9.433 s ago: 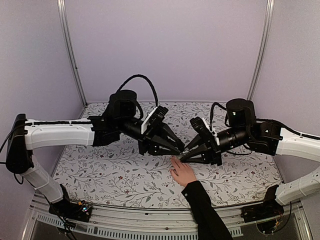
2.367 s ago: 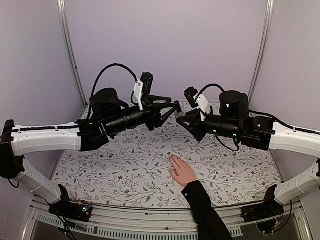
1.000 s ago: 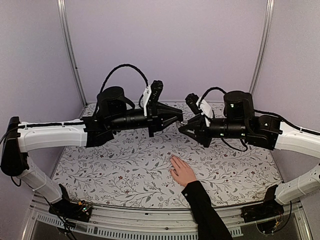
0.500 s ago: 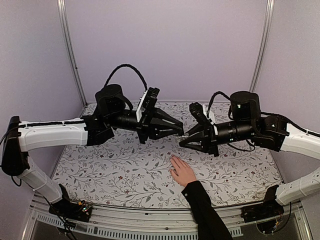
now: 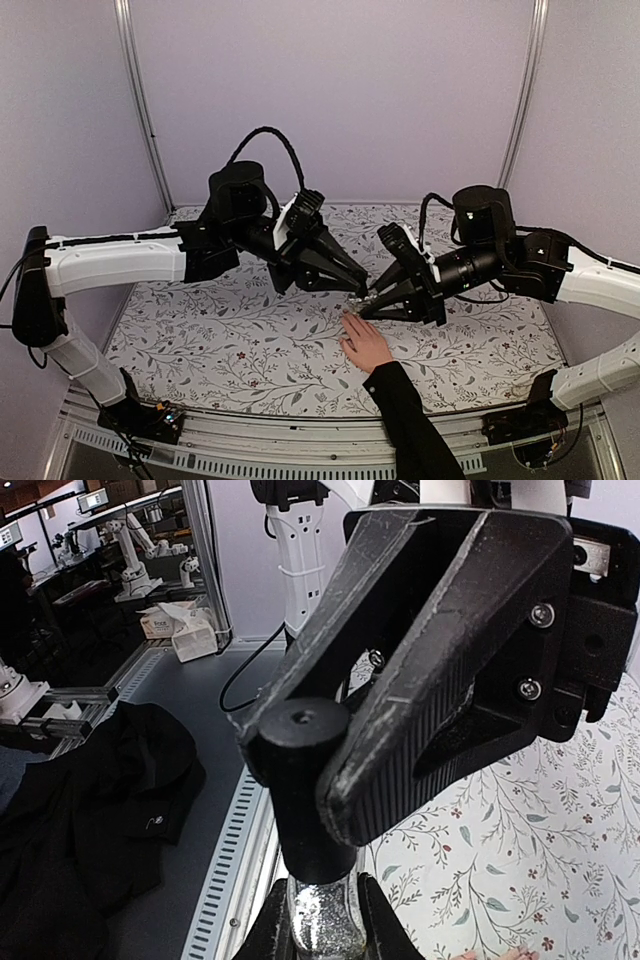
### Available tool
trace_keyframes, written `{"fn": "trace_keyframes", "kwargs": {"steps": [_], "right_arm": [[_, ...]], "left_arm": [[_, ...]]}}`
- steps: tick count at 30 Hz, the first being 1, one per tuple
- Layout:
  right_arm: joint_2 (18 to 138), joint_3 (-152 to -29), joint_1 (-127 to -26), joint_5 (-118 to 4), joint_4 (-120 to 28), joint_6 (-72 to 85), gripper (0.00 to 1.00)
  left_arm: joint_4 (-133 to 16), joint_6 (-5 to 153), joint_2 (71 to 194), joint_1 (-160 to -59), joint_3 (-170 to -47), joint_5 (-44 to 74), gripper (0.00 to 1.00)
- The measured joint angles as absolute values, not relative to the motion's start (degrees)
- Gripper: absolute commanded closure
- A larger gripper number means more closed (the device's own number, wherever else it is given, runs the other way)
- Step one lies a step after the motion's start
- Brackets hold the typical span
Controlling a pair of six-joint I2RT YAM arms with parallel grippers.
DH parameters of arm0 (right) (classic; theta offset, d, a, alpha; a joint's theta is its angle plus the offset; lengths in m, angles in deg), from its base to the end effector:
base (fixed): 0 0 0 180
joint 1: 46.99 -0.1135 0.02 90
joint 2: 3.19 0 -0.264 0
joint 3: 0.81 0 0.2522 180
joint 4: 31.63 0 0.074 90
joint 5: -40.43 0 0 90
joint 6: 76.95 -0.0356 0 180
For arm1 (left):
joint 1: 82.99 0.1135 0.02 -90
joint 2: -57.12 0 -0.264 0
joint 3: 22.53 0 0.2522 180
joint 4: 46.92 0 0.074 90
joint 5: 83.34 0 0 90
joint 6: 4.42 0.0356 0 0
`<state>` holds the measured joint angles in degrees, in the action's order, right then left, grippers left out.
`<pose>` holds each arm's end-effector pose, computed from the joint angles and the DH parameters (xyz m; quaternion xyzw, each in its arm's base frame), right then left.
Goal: Paint the nails
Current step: Screw the nail polish bottle.
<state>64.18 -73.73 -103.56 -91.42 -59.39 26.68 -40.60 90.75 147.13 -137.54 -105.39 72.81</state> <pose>0.1248 0.2322 0.3436 -0.6088 0.5198 0.4665 0.3762 0.1815 -0.3111 0.3448 0.6294 0.3268 -0.5988 0.3721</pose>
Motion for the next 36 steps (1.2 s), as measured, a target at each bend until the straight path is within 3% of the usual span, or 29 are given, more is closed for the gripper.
{"fn": "trace_keyframes", "kwargs": {"steps": [14, 19, 25, 36], "right_arm": [[63.51, -73.64, -104.0, -93.03, -49.49, 27.27, 1.0], [63.24, -73.4, -104.0, -88.36, -46.84, 26.35, 1.0], [64.45, -73.4, -104.0, -69.14, -45.77, 22.13, 1.0], [71.2, -73.45, -104.0, -48.53, -48.02, 16.67, 1.0]], "left_arm": [[-38.02, 83.75, 139.68, -133.38, -95.75, 65.69, 0.55], [-37.89, 82.44, 135.33, -133.23, -94.88, 59.13, 0.52], [-36.19, 80.8, 130.26, -134.24, -91.19, 43.3, 0.5], [-34.81, 76.78, 135.68, -138.43, -94.03, 22.13, 0.52]]}}
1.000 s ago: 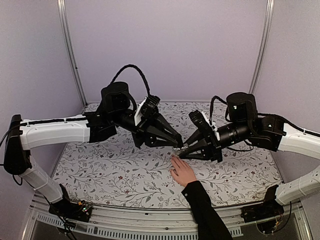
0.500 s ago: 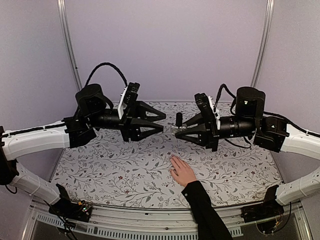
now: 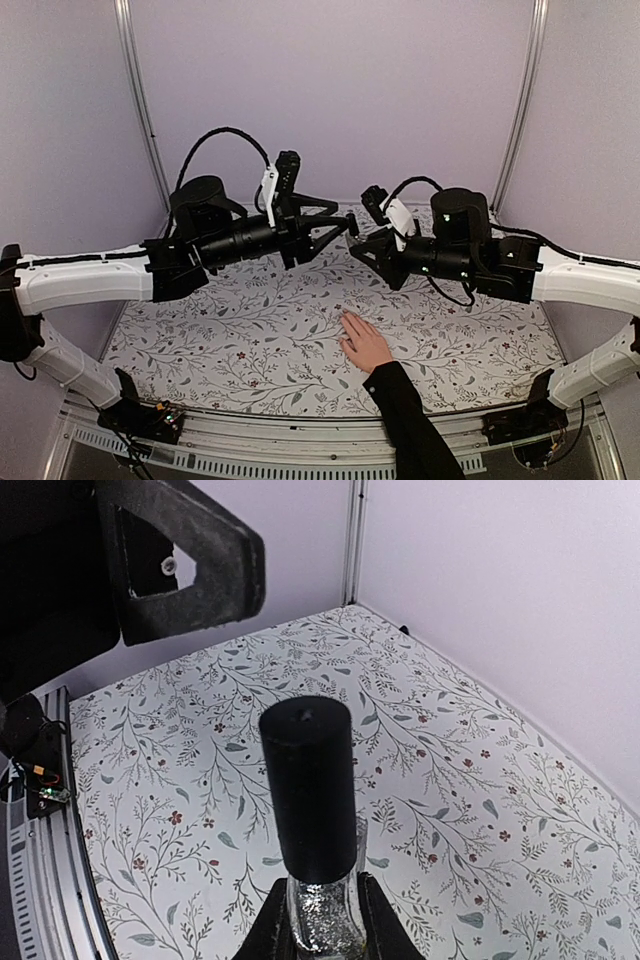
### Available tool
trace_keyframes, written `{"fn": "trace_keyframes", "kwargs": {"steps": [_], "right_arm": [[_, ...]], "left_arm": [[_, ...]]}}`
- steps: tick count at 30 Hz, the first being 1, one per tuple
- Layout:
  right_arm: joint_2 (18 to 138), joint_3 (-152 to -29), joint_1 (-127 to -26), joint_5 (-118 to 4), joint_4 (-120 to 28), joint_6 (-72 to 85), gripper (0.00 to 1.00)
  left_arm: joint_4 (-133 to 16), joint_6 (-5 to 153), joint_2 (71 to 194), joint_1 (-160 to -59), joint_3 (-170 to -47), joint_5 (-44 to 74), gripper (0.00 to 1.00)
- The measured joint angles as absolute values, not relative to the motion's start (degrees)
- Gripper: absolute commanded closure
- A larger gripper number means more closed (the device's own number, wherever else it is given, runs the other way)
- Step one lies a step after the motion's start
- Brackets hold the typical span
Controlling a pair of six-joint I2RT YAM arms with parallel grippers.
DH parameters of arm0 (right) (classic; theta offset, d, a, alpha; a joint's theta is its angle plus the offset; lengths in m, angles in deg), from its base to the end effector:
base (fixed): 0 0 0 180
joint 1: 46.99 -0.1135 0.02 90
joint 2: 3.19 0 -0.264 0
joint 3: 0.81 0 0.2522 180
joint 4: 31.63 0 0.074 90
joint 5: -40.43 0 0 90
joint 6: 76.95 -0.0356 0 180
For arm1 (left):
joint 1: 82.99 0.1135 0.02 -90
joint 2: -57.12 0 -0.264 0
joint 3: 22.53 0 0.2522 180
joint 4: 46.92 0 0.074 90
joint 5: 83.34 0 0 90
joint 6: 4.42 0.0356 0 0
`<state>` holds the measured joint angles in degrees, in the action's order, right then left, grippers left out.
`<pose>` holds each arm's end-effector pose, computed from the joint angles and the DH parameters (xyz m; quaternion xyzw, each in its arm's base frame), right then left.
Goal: Paint the nails
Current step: Screw the nail polish bottle.
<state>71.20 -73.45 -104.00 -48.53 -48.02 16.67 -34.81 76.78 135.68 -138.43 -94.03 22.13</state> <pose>0.1667 0.2556 0.3259 -0.4041 0.7017 0.2570 0.5275 0.1770 -0.2737 0.3508 0.3560 0.5752 -0.4656 0.5707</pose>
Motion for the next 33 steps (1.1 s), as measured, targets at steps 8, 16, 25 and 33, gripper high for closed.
{"fn": "trace_keyframes", "kwargs": {"steps": [8, 16, 25, 33], "right_arm": [[72.14, -74.26, -104.0, -44.95, -48.48, 15.03, 1.0], [72.42, -74.74, -104.0, -44.1, -49.2, 14.46, 1.0], [72.42, -75.28, -104.0, -44.32, -50.62, 14.37, 1.0], [70.79, -75.26, -104.0, -48.73, -51.83, 14.99, 1.0]], "left_arm": [[-34.9, 72.74, 141.56, -138.83, -98.68, 16.2, 0.57], [-35.73, 71.97, 143.9, -139.46, -100.56, 15.57, 0.8], [-36.98, 73.66, 144.12, -139.44, -100.96, 15.85, 0.98], [-36.34, 74.55, 142.89, -139.0, -99.97, 20.09, 1.0]]}}
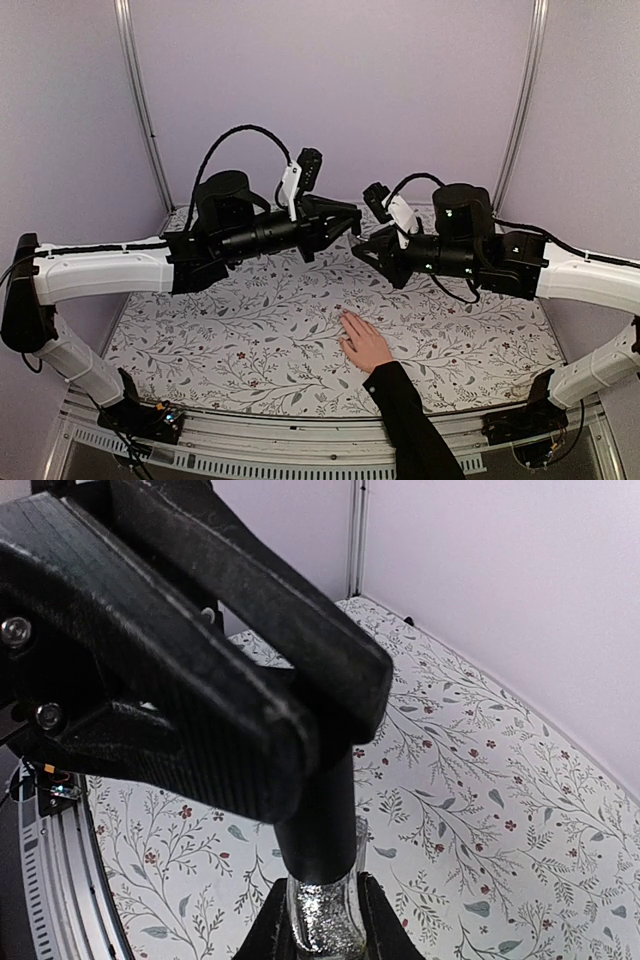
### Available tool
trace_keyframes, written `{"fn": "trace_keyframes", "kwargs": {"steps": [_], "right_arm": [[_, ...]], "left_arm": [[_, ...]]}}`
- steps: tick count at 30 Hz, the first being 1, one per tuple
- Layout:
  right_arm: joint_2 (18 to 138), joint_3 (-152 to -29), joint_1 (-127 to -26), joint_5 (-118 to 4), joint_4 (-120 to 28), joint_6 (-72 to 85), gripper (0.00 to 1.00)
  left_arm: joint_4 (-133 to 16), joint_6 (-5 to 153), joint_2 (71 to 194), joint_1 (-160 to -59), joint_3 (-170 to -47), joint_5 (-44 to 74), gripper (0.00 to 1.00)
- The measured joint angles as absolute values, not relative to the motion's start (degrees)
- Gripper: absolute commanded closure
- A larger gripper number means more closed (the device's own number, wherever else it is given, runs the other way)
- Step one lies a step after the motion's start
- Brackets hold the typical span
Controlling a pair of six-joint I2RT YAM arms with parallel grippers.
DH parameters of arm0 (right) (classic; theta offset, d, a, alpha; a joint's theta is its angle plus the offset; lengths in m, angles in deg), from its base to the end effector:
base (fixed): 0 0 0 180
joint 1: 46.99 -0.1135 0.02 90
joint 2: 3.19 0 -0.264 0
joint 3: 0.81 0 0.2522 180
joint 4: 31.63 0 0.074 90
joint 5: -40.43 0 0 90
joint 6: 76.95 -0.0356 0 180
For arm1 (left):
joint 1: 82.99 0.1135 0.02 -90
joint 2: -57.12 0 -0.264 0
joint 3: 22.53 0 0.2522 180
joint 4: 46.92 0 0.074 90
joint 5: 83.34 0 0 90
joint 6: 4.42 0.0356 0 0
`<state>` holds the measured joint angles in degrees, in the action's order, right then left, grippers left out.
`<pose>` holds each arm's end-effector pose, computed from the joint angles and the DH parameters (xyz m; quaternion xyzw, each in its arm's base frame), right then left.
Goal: Paint the nails
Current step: Screw the nail polish bottle.
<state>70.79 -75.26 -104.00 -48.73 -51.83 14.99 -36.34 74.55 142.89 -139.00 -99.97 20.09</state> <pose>0.1651 0.2534 0.3323 -0.3987 0.7140 0.2607 0.5131 0.1936 -0.3020 0.3445 0.3412 0.6037 -0.4629 0.5521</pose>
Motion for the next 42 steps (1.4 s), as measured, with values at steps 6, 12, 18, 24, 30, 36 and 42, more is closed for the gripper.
{"fn": "trace_keyframes", "kwargs": {"steps": [6, 12, 18, 24, 30, 36, 42], "right_arm": [[67.94, -75.24, -103.93, -56.4, -52.11, 16.91, 1.0], [65.41, -74.93, -103.8, -65.58, -53.86, 19.73, 1.0], [64.62, -74.91, -103.67, -75.35, -55.7, 22.79, 1.0], [64.62, -74.93, -103.48, -84.86, -58.17, 25.41, 1.0], [65.93, -75.06, -103.32, -92.14, -60.0, 26.22, 1.0], [66.92, -75.15, -103.32, -94.26, -60.72, 26.44, 1.0], [66.94, -75.15, -103.32, -93.38, -58.3, 26.37, 1.0]], "left_arm": [[-32.43, 74.58, 141.3, -137.84, -98.57, 28.44, 1.0], [-29.15, 74.6, 141.04, -136.46, -98.03, 41.08, 1.0], [-28.6, 76.45, 141.04, -135.96, -98.05, 52.42, 1.0], [-30.22, 78.71, 142.89, -136.07, -100.23, 62.69, 1.0], [-31.66, 79.93, 144.53, -136.29, -101.48, 69.75, 1.0], [-34.11, 81.57, 144.25, -136.29, -101.52, 71.19, 0.95], [-36.58, 82.82, 141.17, -136.22, -100.78, 67.43, 0.78]]}}
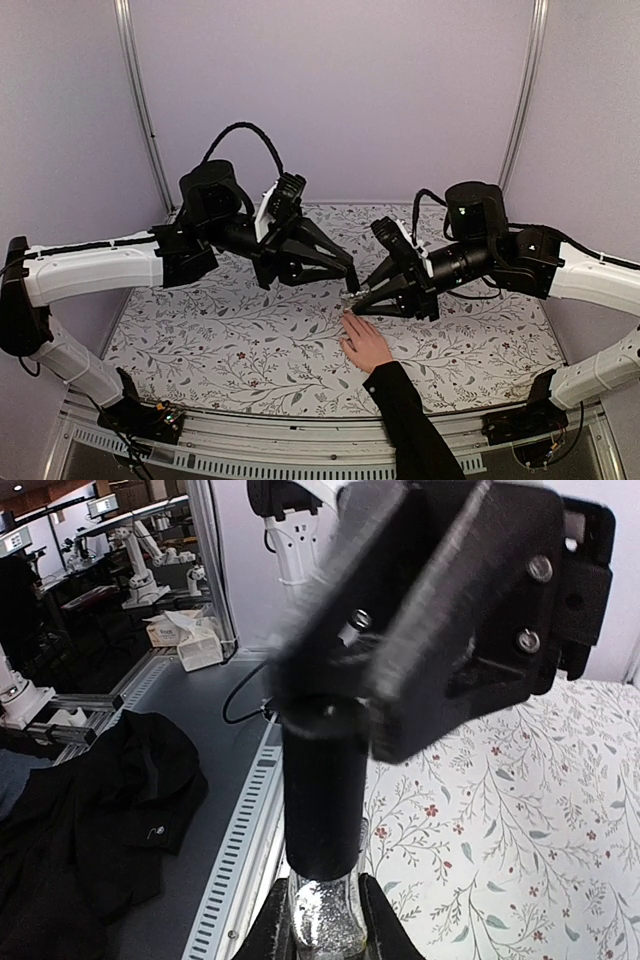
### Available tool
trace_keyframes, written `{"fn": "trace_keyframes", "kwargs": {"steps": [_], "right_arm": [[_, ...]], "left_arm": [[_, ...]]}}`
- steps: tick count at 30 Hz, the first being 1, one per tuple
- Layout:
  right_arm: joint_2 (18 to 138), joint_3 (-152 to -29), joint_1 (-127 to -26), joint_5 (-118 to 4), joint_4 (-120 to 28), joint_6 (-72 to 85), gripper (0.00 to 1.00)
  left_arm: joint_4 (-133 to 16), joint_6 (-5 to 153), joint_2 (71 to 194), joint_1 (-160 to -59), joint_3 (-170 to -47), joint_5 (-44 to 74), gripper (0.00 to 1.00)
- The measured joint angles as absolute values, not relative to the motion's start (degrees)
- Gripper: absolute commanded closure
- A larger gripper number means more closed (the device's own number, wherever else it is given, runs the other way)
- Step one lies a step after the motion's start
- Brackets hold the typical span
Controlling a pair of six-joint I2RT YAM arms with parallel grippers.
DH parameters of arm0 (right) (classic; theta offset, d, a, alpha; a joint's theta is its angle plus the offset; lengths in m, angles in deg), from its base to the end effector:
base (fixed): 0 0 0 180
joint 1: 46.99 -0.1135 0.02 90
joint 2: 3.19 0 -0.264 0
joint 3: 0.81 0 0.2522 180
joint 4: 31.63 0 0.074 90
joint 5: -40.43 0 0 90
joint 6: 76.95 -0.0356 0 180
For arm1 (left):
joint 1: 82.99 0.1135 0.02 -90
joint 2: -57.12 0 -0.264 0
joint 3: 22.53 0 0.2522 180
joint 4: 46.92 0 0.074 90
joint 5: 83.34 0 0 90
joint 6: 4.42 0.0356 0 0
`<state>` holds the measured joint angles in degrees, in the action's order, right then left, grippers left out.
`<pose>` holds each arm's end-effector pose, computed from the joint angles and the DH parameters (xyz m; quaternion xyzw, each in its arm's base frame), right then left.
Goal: Paint the nails
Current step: Screw the nail polish bottle.
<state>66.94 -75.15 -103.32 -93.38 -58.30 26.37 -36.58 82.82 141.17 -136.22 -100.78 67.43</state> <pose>0.1314 0.2416 0.3422 -0.6107 0.5147 0.4776 0.3661 0.1754 -0.2867 0.3578 0.5856 0.3711 -0.6005 0.3984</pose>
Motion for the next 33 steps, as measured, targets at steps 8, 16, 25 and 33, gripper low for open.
{"fn": "trace_keyframes", "kwargs": {"steps": [8, 16, 25, 33], "right_arm": [[64.56, -73.84, -104.0, -92.9, -49.23, 26.48, 1.0], [64.91, -71.92, -104.0, -74.17, -44.83, 20.84, 1.0], [67.05, -71.92, -104.0, -57.36, -43.98, 16.86, 1.0], [69.36, -72.03, -104.0, -52.23, -44.94, 15.27, 1.0]], "left_arm": [[-40.41, 81.94, 135.51, -132.71, -98.14, 56.88, 0.47], [-40.25, 81.31, 129.54, -134.3, -94.2, 41.93, 0.47], [-39.12, 81.11, 132.51, -139.44, -93.04, 26.06, 0.54], [-36.28, 80.04, 137.04, -142.34, -94.53, 17.36, 0.63]]}}
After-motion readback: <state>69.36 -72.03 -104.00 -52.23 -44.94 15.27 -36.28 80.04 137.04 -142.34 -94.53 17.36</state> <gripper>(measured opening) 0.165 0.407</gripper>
